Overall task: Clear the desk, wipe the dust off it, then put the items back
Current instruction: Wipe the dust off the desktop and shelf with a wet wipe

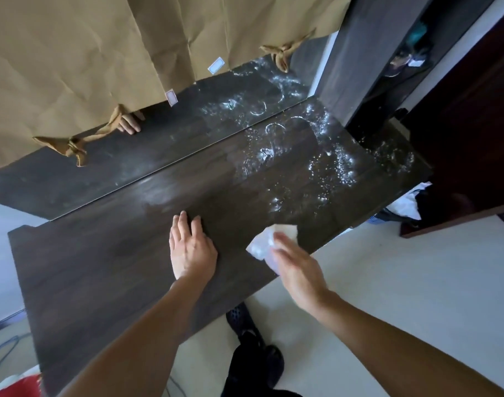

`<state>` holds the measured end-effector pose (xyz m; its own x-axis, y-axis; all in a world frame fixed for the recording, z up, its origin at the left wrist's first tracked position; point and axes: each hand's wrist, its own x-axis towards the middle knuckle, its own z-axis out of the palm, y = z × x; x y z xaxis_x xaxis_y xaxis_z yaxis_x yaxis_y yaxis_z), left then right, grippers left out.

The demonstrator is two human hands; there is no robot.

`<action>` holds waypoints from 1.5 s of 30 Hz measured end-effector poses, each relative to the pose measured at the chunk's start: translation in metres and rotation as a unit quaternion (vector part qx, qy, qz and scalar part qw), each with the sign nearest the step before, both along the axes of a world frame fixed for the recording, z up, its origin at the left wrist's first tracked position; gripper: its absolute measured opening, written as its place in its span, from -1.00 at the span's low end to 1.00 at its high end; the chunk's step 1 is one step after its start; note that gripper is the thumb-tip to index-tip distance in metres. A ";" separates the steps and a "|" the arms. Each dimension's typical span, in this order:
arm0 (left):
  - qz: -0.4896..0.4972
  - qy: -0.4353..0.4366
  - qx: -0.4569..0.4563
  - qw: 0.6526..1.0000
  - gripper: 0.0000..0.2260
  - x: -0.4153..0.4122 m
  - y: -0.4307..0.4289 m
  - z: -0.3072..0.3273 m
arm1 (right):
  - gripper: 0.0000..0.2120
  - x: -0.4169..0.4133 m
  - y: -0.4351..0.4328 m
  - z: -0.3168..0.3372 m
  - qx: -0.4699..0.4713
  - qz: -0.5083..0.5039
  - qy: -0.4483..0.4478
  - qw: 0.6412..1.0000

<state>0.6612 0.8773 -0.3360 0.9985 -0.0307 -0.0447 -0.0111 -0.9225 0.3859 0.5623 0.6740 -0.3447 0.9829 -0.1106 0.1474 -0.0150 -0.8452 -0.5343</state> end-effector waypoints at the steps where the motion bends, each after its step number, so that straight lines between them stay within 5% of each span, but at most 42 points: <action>1: 0.003 0.002 -0.001 1.000 -0.59 0.008 -0.003 -0.001 | -0.64 -0.011 0.007 0.000 -0.024 0.074 -0.019 0.997; 3: 0.004 0.001 0.005 1.000 -0.57 0.022 -0.007 -0.003 | -0.54 -0.006 -0.015 -0.001 -0.029 0.115 -0.036 0.992; 8: 0.026 -0.016 0.016 0.999 -0.60 0.038 -0.013 -0.015 | -0.37 0.068 -0.054 0.006 -0.102 -0.101 0.045 0.989; 11: 0.025 -0.015 0.022 0.999 -0.58 0.037 -0.014 -0.016 | -0.55 0.047 0.008 0.001 -0.112 0.021 0.010 0.993; 14: 0.022 -0.011 0.027 0.999 -0.57 0.038 -0.012 -0.015 | -0.49 0.038 -0.001 0.000 -0.102 0.133 0.018 0.986; 20: 0.024 -0.006 0.047 0.999 -0.54 0.039 -0.013 -0.016 | -0.38 0.113 -0.058 -0.002 -0.112 -0.107 0.090 0.984; 26: 0.023 -0.009 0.051 0.998 -0.54 0.037 -0.013 -0.012 | -0.45 0.072 -0.012 0.001 -0.098 0.180 0.050 0.978; 29: 0.023 -0.016 0.054 0.998 -0.53 0.039 -0.014 -0.012 | -0.28 0.136 -0.071 0.004 -0.110 0.041 0.081 0.990; 32: 0.022 -0.020 0.056 0.998 -0.54 0.038 -0.014 -0.012 | -0.39 0.184 -0.070 0.007 -0.114 -0.084 0.135 0.981; 39: 0.028 -0.014 0.050 0.998 -0.56 0.038 -0.015 -0.010 | -0.42 0.127 -0.016 0.002 -0.134 0.227 0.064 0.962; 45: 0.032 -0.016 0.054 0.998 -0.56 0.038 -0.015 -0.010 | -0.46 0.238 -0.048 0.003 -0.102 -0.051 0.118 0.986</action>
